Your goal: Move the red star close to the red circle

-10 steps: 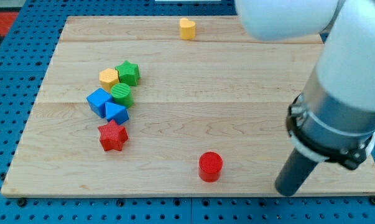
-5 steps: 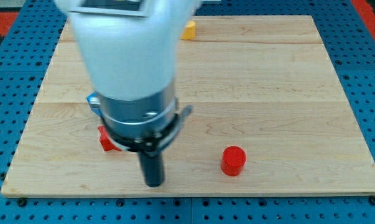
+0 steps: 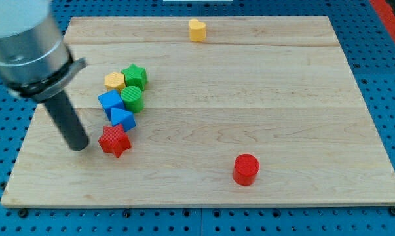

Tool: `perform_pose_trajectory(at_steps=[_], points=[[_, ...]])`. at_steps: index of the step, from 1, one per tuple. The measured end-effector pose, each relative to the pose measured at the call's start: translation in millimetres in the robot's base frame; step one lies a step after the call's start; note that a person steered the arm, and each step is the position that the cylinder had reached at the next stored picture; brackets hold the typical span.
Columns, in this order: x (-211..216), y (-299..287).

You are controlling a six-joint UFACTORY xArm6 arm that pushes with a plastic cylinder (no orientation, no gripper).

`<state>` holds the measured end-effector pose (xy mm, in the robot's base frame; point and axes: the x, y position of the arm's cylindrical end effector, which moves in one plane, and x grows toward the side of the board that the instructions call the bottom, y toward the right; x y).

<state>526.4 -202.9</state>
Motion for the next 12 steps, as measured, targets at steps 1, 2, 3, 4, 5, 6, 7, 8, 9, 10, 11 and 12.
perform_pose_trajectory(at_steps=[1, 2, 3, 4, 5, 6, 7, 8, 9, 10, 11, 12], points=[[-2.7, 38.1], [-15.8, 21.0], [-2.9, 91.0], [-1.0, 149.7], [-14.4, 149.5], [-17.9, 179.1], [-18.3, 186.1], [-25.4, 205.9], [-10.1, 188.6], [-5.1, 180.2], [-0.9, 191.1], [2.1, 190.0]])
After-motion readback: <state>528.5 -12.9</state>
